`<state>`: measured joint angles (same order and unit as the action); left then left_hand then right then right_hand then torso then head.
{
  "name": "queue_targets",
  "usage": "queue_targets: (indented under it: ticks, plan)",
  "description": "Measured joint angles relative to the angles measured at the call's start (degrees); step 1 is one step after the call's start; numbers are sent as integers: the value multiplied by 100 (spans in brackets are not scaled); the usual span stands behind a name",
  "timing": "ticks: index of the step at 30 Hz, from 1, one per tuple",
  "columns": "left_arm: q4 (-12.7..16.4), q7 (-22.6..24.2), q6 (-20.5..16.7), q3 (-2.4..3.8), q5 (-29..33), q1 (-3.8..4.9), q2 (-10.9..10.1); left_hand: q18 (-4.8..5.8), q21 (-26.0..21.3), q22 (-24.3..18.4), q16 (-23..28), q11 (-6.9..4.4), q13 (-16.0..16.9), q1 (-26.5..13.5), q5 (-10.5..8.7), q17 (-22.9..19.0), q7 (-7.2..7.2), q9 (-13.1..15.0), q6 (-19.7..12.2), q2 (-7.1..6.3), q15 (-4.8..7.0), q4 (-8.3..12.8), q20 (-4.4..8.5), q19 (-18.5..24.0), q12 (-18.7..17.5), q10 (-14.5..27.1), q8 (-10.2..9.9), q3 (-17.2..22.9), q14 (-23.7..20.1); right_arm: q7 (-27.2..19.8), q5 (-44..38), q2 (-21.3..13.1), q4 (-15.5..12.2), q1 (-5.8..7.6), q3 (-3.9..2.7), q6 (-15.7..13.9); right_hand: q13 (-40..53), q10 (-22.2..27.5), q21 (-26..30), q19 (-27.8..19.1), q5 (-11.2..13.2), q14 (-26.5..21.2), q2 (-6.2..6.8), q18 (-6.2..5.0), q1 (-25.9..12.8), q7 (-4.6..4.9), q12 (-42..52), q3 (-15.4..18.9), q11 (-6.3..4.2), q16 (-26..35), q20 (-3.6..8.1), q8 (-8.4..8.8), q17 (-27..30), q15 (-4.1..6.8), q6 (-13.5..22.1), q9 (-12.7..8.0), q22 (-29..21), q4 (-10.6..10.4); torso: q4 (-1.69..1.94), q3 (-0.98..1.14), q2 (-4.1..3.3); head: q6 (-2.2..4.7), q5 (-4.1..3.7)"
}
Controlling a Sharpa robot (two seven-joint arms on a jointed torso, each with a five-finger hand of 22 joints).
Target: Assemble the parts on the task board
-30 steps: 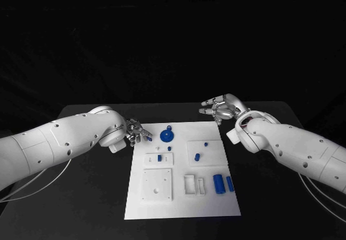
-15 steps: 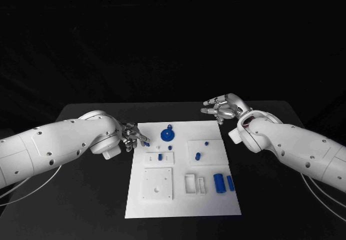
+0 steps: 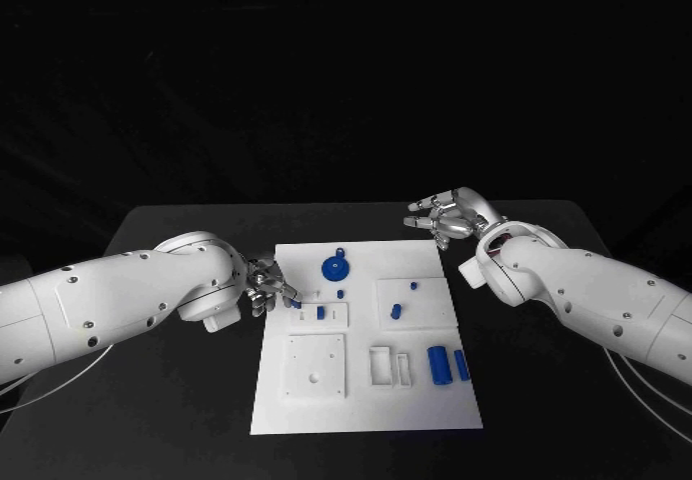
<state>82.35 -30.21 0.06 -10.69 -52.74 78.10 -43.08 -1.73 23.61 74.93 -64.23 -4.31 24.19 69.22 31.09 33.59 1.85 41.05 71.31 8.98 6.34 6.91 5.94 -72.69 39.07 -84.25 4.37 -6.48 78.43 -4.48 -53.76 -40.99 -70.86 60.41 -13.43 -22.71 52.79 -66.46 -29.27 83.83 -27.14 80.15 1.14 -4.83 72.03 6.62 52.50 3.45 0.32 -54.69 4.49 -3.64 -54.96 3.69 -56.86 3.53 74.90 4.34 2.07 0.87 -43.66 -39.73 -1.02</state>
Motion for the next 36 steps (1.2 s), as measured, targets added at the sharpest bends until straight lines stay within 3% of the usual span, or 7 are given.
queue_targets:
  ticks: [15,17,36]
  plan:
    - [113,-37,43,-224,-225,-2,3,-9,22,-1,0,0,-15,-10,0,15,11,-13,13,1,0,13,0,0,33,0,0,14,0,0,2,1,-2,-5,0,0,-1,0,0,0,0,0,0,0,0,0,0,0,0,0,0,0,1,0,0,0,0,0,-1,2,-3,-24,-1]
    - [115,-37,44,-235,-241,-2,8,-92,22,-1,0,0,-21,-10,0,23,18,-14,21,1,0,14,0,0,33,0,-1,14,0,0,2,1,-2,-5,0,0,-1,0,0,0,0,0,0,0,0,0,0,0,0,0,0,0,1,0,0,0,0,0,-2,2,-4,-25,-3]
    - [187,-30,-15,-252,-320,-2,30,-92,22,-2,33,0,-28,-3,12,28,17,-21,22,8,19,29,0,1,33,0,-11,-2,21,0,4,4,1,-8,0,0,-2,0,0,0,1,0,0,0,0,0,0,0,0,0,0,0,1,0,0,0,0,0,-4,-1,-5,-29,-15]
